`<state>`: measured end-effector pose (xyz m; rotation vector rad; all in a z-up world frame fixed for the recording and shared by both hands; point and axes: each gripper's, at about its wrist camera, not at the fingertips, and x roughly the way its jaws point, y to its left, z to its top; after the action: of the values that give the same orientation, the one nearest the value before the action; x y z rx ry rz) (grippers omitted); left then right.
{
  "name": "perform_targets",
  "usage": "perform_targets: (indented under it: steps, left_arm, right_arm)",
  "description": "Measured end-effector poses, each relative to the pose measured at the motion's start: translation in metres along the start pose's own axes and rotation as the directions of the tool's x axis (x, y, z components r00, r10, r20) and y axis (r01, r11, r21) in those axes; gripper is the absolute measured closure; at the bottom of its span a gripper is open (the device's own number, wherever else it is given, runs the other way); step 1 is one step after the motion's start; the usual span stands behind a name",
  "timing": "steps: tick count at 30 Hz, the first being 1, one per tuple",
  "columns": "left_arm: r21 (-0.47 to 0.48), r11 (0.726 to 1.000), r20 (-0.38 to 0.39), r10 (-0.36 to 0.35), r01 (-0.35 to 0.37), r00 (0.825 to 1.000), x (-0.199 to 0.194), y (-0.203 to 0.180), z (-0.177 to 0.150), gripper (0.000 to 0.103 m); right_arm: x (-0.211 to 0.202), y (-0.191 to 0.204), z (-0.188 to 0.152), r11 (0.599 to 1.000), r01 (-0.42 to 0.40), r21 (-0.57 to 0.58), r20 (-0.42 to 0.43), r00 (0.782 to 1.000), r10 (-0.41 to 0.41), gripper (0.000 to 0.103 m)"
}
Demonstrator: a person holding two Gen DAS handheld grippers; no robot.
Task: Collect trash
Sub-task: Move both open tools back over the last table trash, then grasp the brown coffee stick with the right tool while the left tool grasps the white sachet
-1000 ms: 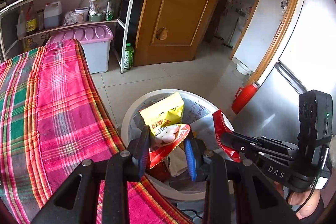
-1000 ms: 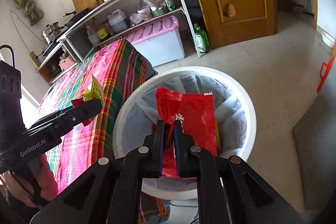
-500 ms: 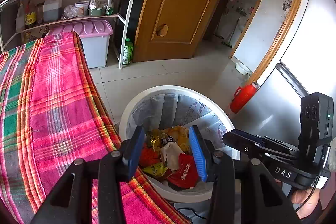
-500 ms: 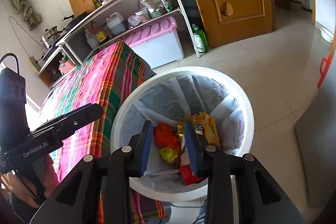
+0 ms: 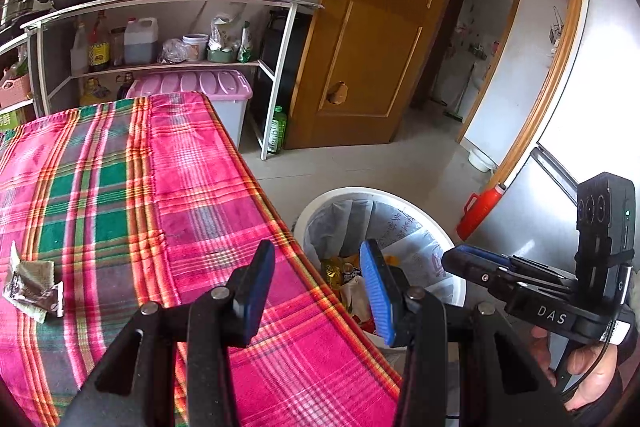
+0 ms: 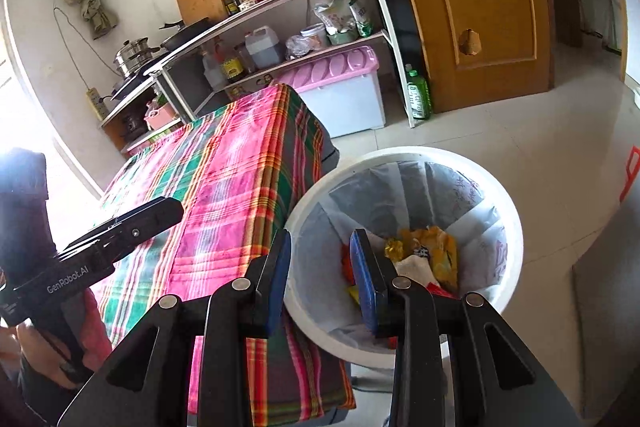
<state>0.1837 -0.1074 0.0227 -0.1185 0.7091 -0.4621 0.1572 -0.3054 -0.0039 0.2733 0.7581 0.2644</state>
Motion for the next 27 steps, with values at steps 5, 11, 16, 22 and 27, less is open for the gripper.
perform_targets:
  steps: [5,11,16,22,27]
  left_arm:
    - [-0.031,0.999,0.025,0.042,-0.041,0.999,-0.023,0.022,-0.008,0.057]
    - [-0.075,0.993,0.055,0.098,-0.093,0.994,-0.048,0.049,-0.015,0.057]
    - [-0.104,0.985,0.075,0.146,-0.138,0.986,-0.067,0.071,-0.022,0.057]
    - [-0.14,0.972,0.091,0.202,-0.188,0.975,-0.087,0.095,-0.033,0.057]
    - [-0.172,0.959,0.099,0.244,-0.225,0.965,-0.101,0.116,-0.04,0.057]
  right_arm:
    - [0.001,0.026,-0.001,0.998,-0.038,-0.049,-0.007,0.999,0.038,0.071]
    - [0.006,0.055,-0.004,0.992,-0.081,-0.1,-0.024,0.997,0.079,0.071]
    - [0.012,0.08,-0.006,0.983,-0.115,-0.145,-0.039,0.993,0.111,0.071]
    - [0.023,0.111,-0.008,0.967,-0.157,-0.199,-0.067,0.987,0.146,0.071]
    - [0.035,0.136,-0.009,0.952,-0.188,-0.242,-0.089,0.981,0.171,0.071]
